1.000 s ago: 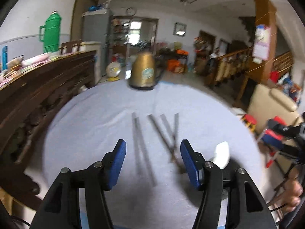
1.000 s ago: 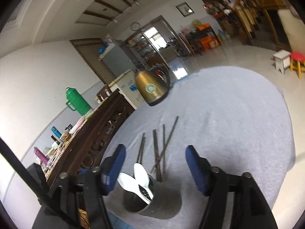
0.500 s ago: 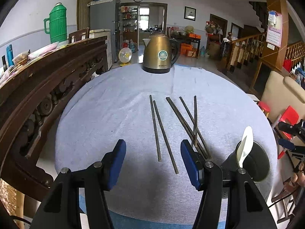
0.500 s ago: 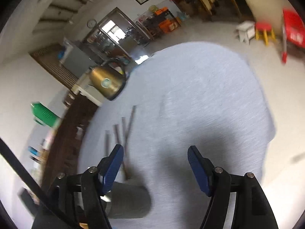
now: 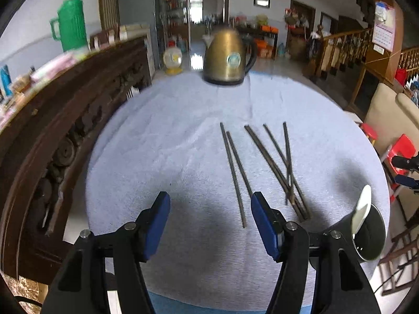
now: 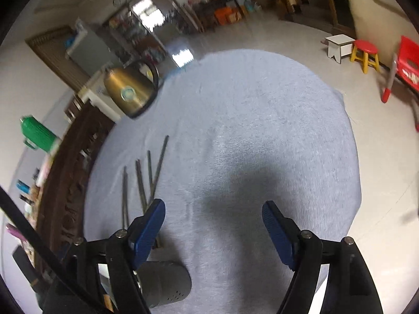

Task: Organize utensils
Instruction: 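Move both grippers down over the dark chopsticks on the cloth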

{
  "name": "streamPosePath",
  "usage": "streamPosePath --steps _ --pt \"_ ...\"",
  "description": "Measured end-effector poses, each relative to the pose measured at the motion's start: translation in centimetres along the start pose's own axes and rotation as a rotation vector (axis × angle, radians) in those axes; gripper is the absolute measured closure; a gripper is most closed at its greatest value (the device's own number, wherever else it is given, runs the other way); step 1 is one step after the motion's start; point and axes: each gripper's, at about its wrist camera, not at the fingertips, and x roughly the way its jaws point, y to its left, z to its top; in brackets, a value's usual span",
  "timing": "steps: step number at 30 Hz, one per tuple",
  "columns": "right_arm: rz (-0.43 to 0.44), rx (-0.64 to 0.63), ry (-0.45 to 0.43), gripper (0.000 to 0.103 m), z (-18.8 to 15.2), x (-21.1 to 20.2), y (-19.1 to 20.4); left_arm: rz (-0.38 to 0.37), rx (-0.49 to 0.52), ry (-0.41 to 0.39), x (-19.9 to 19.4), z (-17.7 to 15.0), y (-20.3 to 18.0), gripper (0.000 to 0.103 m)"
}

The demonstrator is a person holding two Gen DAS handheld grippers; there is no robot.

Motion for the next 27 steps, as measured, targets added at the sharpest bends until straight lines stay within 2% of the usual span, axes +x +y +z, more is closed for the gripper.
streamPosePath --steps 5,10,13,15,16,18,20,27 --pt "0.015 -0.030 0.130 0.024 3.5 3.0 1.9 -0.019 -0.035 0.118 3.3 3.2 2.1 0.038" --pt "0.046 -0.072 0.227 0.024 6.8 7.3 5.2 0.018 -0.022 0.170 7.4 6.7 2.7 0.038" --pt "0.068 -0.067 0.287 0.027 8.3 10.4 7.0 -0.030 -0.022 0.225 10.3 8.6 2.5 0.038" --pt "0.066 -0.079 0.325 0.041 9.0 12.7 8.4 -0.049 -0.049 0.250 12.2 9.7 2.5 0.040" --pt "0.059 -0.086 0.338 0.044 9.2 13.6 9.0 -0.057 -0.052 0.257 12.8 10.1 2.5 0.042" --pt "0.031 -0.102 0.360 0.050 9.8 15.8 10.2 -0.065 -0.065 0.280 14.2 10.9 2.4 0.055" --pt "0.009 -0.115 0.375 0.055 10.3 17.7 11.0 -0.077 -0.072 0.297 15.2 11.4 2.4 0.059" --pt "-0.057 -0.118 0.437 0.064 11.9 23.8 13.0 -0.080 -0.090 0.364 17.7 13.1 2.9 0.059"
